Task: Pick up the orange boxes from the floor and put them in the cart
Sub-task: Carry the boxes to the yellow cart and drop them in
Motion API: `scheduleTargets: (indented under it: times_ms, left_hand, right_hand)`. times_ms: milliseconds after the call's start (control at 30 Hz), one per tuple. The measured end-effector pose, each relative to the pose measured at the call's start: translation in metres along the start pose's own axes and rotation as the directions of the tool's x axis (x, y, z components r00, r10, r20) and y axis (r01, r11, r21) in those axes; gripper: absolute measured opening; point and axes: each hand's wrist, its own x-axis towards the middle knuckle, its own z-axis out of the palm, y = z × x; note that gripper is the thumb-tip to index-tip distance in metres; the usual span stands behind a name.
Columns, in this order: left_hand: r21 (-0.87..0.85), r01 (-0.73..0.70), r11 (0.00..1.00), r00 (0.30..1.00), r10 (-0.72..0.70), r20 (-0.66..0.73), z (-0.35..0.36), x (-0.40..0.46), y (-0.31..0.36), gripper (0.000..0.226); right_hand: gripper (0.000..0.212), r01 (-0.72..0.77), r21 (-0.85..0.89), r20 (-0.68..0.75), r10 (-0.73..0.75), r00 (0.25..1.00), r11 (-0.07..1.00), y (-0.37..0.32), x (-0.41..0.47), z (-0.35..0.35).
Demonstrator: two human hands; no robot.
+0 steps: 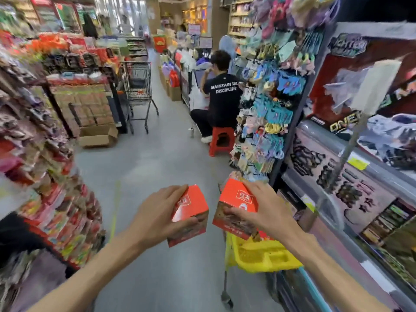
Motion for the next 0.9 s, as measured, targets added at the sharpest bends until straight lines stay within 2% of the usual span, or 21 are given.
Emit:
scheduleTargets:
  times_ms: [267, 467, 633, 800, 900]
  left_hand:
    - [-0.049, -0.191, 0.980, 0.976, 0.195, 0.093, 0.037, 0.207, -0.065, 0.093]
    - [-0.157, -0.433, 0.887, 0.872, 0.457, 0.176, 0.097, 0.348, -0.087, 0.086]
    - [-0.294, -0.621, 0.726, 0.690, 0.685, 0.233, 0.162, 0.451, -0.085, 0.091]
    - [-0.431, -0.721, 0.542, 0.469, 0.840, 0.273, 0.217, 0.520, -0.073, 0.089]
    - [-0.489, -0.755, 0.436, 0.325, 0.898, 0.298, 0.256, 0.538, -0.062, 0.090]
  right_hand:
    - [0.094, -0.161, -0.033, -0.069, 0.159, 0.985, 0.986, 0.077, 0.147, 0.010]
    - [0.093, -0.374, -0.055, -0.170, 0.360, 0.917, 0.926, 0.138, 0.198, 0.017]
    - [0.099, -0.626, -0.110, -0.271, 0.583, 0.766, 0.772, 0.176, 0.213, 0.034]
    - [0.105, -0.841, -0.053, -0.341, 0.782, 0.522, 0.538, 0.182, 0.216, 0.052]
    - [0.103, -0.920, -0.014, -0.370, 0.853, 0.368, 0.391, 0.181, 0.209, 0.066]
